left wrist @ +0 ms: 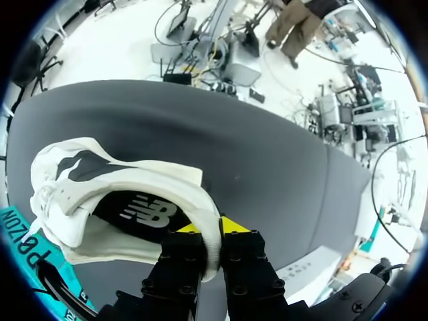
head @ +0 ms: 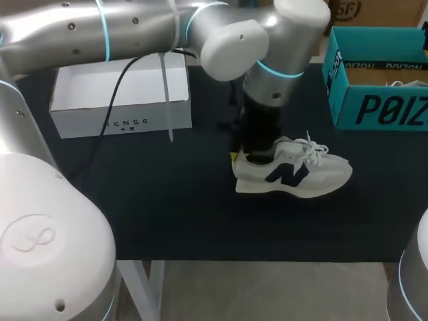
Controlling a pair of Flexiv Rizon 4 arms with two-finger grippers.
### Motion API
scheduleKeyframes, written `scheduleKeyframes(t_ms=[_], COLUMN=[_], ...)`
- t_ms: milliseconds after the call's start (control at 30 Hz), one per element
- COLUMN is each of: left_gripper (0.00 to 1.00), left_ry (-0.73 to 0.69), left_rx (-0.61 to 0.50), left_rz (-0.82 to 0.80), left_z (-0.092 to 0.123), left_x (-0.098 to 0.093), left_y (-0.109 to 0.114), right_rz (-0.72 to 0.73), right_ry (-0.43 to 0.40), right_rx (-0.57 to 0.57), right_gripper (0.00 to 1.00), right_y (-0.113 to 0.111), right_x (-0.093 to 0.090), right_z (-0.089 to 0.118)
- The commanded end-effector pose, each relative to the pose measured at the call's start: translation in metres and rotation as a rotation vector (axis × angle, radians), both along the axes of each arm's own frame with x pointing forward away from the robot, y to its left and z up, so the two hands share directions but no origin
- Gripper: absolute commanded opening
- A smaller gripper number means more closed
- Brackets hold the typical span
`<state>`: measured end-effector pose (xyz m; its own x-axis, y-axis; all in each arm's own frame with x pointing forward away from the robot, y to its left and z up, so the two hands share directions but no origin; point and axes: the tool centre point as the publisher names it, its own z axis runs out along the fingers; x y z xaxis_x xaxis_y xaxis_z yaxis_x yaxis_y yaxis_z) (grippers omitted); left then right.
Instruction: Take the shoe out of the shoebox, open the shoe tongue, remove and reinsert the insole, then place the shoe into the shoebox
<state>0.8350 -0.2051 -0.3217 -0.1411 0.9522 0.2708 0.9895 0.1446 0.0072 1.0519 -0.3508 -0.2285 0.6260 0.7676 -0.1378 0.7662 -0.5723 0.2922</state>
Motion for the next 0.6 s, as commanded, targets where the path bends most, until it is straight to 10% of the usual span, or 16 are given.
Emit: scheduleKeyframes(t_ms=[33,600], left_gripper=[0.00,0.00], left_ry=[-0.007,-0.038], left_rx=[-0.001,0.018], left_rz=[0.000,-0.008], left_z=[-0.005,-0.028], left_x=[-0.001,0.002], left_y=[0.010,0.014], right_rz=[-0.001,-0.001], right_ry=[0.000,0.000], right_rx=[0.000,0.000], right_gripper=[1.00,1.00], right_y=[0.000,0.000], right_x=[0.000,0.000], right_z=[0.000,0.000])
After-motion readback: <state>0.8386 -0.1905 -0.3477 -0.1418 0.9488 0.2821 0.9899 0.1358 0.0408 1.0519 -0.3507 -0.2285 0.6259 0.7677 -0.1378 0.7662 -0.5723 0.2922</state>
